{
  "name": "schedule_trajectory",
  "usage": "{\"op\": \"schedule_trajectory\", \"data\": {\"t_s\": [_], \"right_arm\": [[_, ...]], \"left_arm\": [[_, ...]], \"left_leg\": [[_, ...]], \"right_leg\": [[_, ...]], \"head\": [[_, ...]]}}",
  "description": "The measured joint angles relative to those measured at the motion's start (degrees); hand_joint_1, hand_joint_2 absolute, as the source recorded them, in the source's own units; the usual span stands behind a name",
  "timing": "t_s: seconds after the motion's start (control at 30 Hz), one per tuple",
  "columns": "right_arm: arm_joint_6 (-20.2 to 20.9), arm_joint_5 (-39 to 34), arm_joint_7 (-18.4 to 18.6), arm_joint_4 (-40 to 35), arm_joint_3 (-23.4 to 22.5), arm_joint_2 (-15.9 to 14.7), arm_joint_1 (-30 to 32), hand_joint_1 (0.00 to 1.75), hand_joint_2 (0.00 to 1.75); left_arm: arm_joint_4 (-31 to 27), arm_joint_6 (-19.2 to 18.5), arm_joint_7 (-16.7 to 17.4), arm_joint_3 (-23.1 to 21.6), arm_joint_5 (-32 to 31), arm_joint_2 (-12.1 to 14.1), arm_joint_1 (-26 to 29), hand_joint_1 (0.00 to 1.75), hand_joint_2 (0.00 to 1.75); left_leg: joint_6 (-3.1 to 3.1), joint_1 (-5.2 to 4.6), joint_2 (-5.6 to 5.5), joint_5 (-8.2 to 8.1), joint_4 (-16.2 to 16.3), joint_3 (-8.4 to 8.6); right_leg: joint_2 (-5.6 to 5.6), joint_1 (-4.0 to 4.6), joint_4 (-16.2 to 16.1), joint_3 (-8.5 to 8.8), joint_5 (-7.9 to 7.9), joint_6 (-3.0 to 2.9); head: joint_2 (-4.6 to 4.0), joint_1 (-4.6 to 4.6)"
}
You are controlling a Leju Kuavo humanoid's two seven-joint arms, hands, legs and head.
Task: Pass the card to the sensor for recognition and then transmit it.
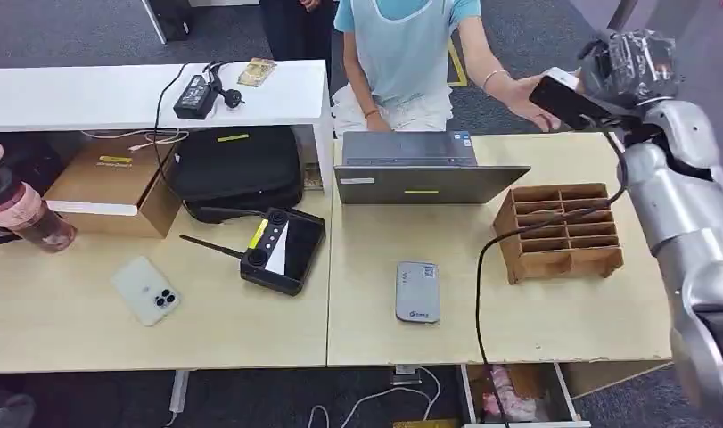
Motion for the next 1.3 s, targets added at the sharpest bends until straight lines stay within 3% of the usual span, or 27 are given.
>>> {"op": "schedule_trajectory", "data": {"t_s": [0.37,0.6,0.83,0.93,1.1,1.3], "right_arm": [[-0.33,-9.19,-1.4,-20.02,-8.23,-10.92,11.95,1.75,1.75],[1.18,-13.55,-1.99,-32.81,-15.82,-14.68,23.65,1.75,1.75],[3.94,-17.24,-4.61,-42.53,-21.94,-15.84,34.18,1.75,1.75],[7.52,-20.11,-5.16,-46.27,-23.93,-15.84,38.18,1.75,1.75],[13.58,-25.73,-6.65,-50.22,-26.6,-16.02,42.22,1.75,1.75],[17.4,-28.26,-7.85,-52.27,-27.76,-16.12,44.24,1.75,1.75]], "left_arm": [[0.0,0.0,-0.2,0.02,0.92,-0.07,0.14,0.0,0.0],[0.0,-0.02,-0.22,0.04,0.79,-0.09,0.2,0.0,0.0],[0.0,0.09,-0.63,0.09,1.44,-0.26,0.21,0.0,0.0],[0.0,0.44,-0.63,0.11,1.44,-0.37,0.22,0.0,0.0],[0.0,0.59,-0.63,0.15,1.55,-0.44,0.24,0.0,0.0],[0.0,1.11,-0.5,0.52,2.05,-0.55,0.26,0.0,0.0]], "left_leg": [[0.0,0.01,-0.02,-0.01,-0.01,0.02],[0.01,0.0,0.01,-0.02,-0.01,-0.01],[0.01,0.01,0.02,-0.02,-0.03,-0.01],[0.01,0.01,0.01,-0.01,-0.04,-0.02],[0.01,0.0,0.02,-0.02,-0.04,-0.02],[0.01,0.0,0.07,-0.01,-0.04,-0.01]], "right_leg": [[-0.03,0.01,0.0,0.0,-0.01,0.0],[-0.01,0.0,-0.01,-0.01,-0.01,0.0],[0.0,0.01,-0.01,0.0,-0.01,0.0],[-0.01,0.0,-0.01,0.0,-0.01,0.0],[0.0,0.0,-0.01,0.0,-0.01,0.0],[0.03,0.0,-0.01,0.0,-0.01,0.0]], "head": [[0.0,0.0],[0.0,0.0],[0.0,-0.02],[0.0,0.0],[0.0,0.0],[0.0,-0.02]]}}
